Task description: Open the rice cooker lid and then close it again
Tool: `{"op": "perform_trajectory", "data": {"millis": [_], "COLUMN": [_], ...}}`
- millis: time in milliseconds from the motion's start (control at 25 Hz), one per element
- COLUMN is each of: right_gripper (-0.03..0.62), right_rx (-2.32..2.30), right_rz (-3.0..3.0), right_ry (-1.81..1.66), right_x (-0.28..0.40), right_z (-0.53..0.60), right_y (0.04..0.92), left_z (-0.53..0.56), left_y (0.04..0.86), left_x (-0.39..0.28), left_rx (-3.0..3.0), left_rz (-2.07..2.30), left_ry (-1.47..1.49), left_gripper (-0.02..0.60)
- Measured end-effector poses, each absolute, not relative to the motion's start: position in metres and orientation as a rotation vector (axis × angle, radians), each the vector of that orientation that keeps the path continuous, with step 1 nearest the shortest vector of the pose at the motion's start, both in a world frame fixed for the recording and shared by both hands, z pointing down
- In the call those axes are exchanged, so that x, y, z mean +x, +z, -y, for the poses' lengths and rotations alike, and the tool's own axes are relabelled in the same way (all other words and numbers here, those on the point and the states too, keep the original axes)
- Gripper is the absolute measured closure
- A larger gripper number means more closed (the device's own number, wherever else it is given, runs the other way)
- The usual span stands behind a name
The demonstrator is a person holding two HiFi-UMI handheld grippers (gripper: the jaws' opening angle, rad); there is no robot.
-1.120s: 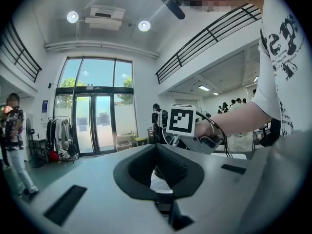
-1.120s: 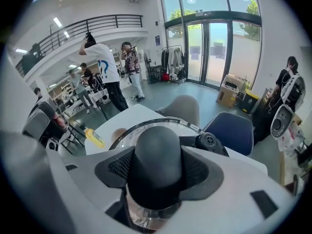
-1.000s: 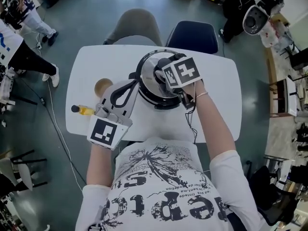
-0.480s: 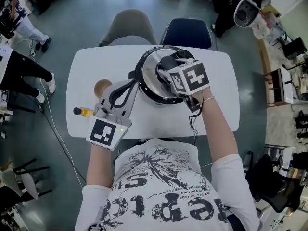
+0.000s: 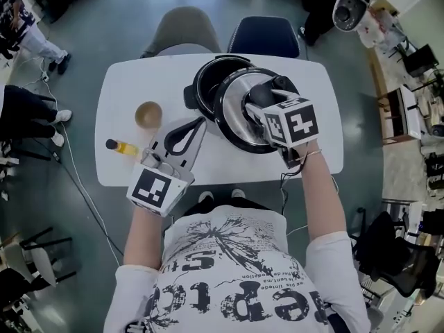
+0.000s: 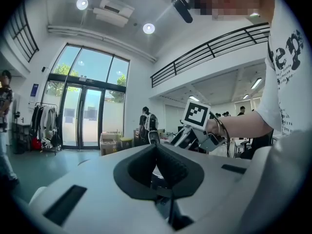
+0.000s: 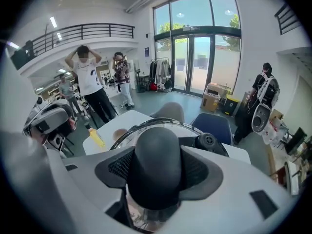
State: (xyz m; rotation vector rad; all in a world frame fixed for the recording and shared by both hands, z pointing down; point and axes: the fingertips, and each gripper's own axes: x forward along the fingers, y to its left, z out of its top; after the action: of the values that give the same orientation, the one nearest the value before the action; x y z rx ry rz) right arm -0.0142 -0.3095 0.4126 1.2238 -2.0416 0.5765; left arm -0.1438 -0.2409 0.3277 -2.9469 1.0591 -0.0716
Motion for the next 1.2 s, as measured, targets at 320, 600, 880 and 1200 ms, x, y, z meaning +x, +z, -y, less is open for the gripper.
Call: {"op": "perform_trajectory", "data": {"millis": [320, 600, 880, 1200], "right_gripper": [0.303, 0.302, 0.303, 0.302], "right_rx": [1.122, 1.012, 0.939, 0.93], "right_rz": [2.096, 2.127, 2.132, 2.153], "right_ry": [0.543, 0.513, 0.543, 0.545], "right_x": [0.025, 0.068, 0.098, 0.123], "right_z": [0.255, 0.197, 0.15, 0.126], "right_y": [0.416, 0.433, 0.466, 0.469], "left_z": [0.191, 0.138, 0.094, 0.065], "left_y": [0.319, 0.34, 0.359, 0.366], "left_x": [-0.094, -0.04, -0.007, 0.009], "left_rx": [-2.879, -2.821, -2.813, -2.77], "left_rz": [-1.176, -1.296, -1.354, -1.452], "left_ry": [-0.044, -0.145, -0.149, -0.217], "left_gripper": [0.568, 0.568, 0.568, 0.568]}}
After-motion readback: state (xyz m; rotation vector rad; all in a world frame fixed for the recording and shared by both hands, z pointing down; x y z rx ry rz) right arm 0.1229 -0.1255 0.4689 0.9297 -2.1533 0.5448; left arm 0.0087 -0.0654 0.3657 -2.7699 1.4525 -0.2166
